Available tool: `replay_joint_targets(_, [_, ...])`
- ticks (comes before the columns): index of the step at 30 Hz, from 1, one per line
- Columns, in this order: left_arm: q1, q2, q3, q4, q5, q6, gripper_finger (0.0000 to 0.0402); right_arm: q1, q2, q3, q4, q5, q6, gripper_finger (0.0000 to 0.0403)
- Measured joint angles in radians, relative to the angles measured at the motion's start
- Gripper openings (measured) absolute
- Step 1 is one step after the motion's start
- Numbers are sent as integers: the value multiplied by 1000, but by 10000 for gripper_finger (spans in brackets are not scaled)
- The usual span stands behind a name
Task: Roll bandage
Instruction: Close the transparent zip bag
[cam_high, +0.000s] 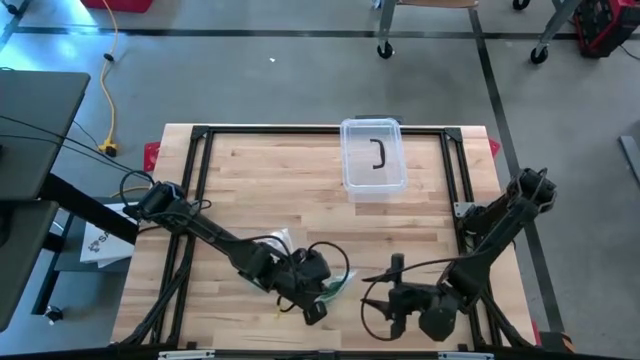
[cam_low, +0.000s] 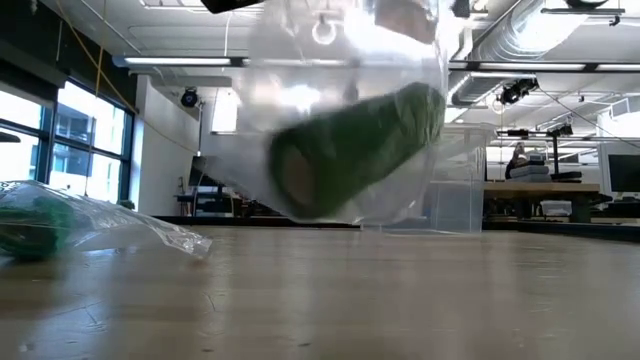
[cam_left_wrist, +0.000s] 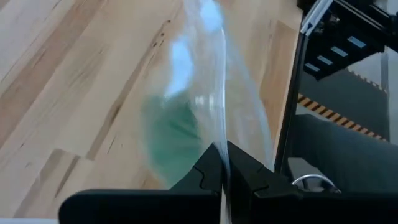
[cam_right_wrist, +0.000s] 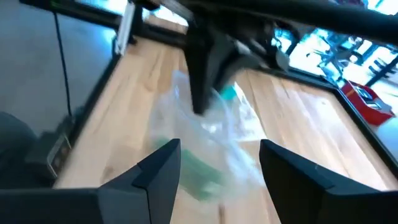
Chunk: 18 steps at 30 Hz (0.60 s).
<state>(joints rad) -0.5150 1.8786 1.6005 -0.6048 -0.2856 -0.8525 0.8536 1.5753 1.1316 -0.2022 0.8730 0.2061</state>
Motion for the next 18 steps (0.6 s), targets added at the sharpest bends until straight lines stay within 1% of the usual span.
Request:
replay_joint_targets(3, [-9, 0, 0, 4, 1, 12, 0, -5, -12, 0, -83, -13, 46, 208])
replay_joint_targets(8, [-18, 0, 0, 5, 2, 28, 0, -40, 0, 0, -113, -133, 56, 208])
replay_joint_targets(11, [-25, 0, 0, 5, 5, 46, 0, -61, 14, 0, -144, -144, 56, 208])
replay_joint_targets(15, [-39, 0, 0, 5, 40, 72, 0, -81, 14, 0, -229, -151, 78, 208])
replay_joint_targets(18, [-52, 0, 0, 5, 40, 94, 0, -83, 15, 0, -245, -173, 85, 208])
